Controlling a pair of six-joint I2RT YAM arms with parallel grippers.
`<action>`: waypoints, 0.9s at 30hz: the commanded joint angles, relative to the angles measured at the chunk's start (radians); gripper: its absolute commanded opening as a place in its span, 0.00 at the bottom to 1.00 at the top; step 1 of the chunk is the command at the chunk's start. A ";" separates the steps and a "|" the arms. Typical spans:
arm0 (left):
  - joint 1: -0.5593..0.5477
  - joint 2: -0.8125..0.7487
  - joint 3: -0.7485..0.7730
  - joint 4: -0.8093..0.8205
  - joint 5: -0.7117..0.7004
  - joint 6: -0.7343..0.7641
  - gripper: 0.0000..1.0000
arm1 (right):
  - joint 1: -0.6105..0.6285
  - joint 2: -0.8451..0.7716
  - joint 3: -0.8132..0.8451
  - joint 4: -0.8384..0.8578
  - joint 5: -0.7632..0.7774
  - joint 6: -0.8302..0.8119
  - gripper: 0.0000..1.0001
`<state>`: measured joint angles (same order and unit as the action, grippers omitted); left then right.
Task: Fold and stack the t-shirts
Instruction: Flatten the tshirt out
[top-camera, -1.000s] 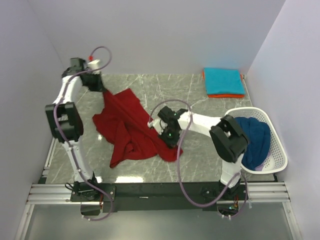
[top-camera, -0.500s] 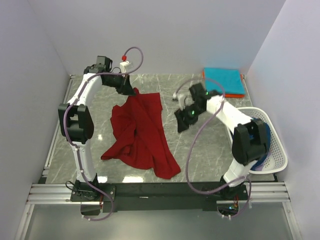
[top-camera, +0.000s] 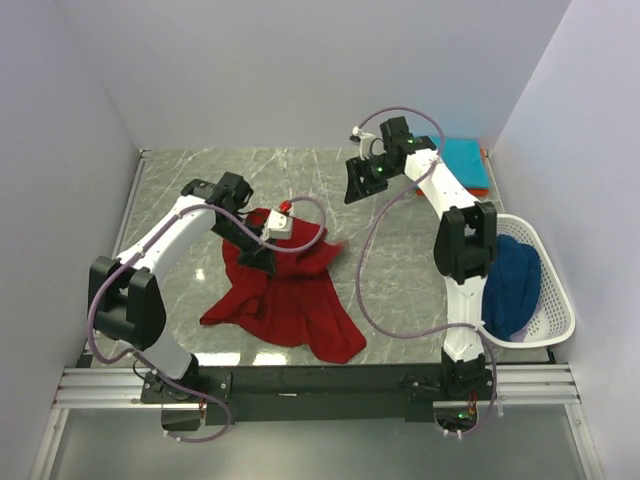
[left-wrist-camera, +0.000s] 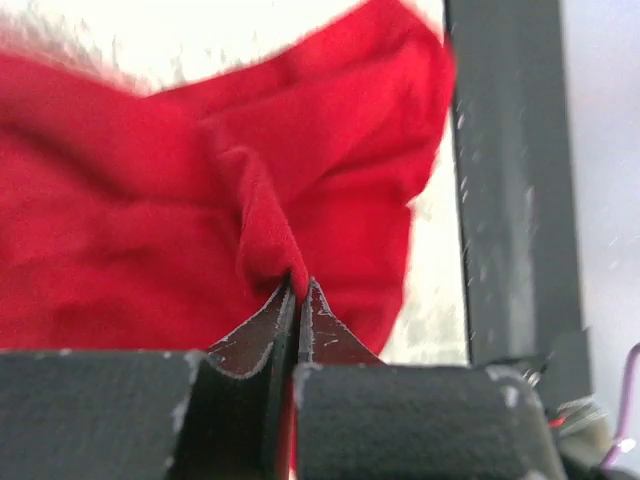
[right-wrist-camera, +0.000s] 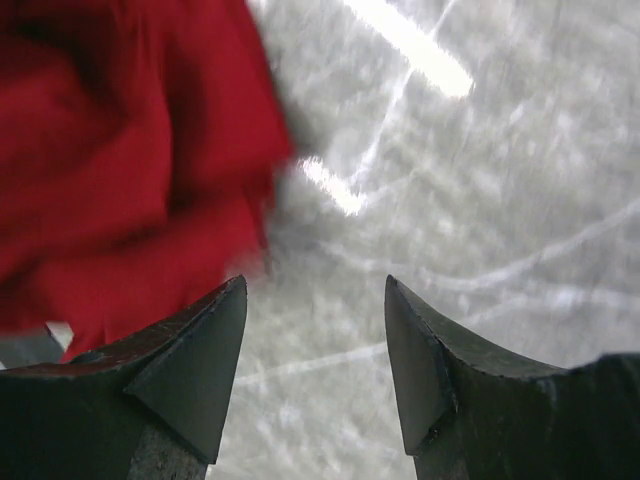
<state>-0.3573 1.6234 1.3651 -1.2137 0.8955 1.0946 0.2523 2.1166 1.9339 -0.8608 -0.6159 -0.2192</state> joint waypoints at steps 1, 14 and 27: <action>0.026 -0.016 -0.058 0.019 -0.105 0.137 0.06 | 0.040 0.075 0.152 -0.023 -0.024 0.030 0.65; 0.185 0.080 -0.003 0.128 -0.043 0.031 0.06 | 0.108 -0.081 -0.218 -0.044 -0.044 -0.205 0.58; 0.236 0.185 0.086 0.120 0.000 -0.033 0.07 | 0.206 -0.040 -0.352 0.077 0.082 -0.089 0.56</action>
<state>-0.1192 1.8194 1.4364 -1.0931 0.8532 1.0775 0.4583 2.0781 1.5848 -0.8303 -0.5446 -0.3408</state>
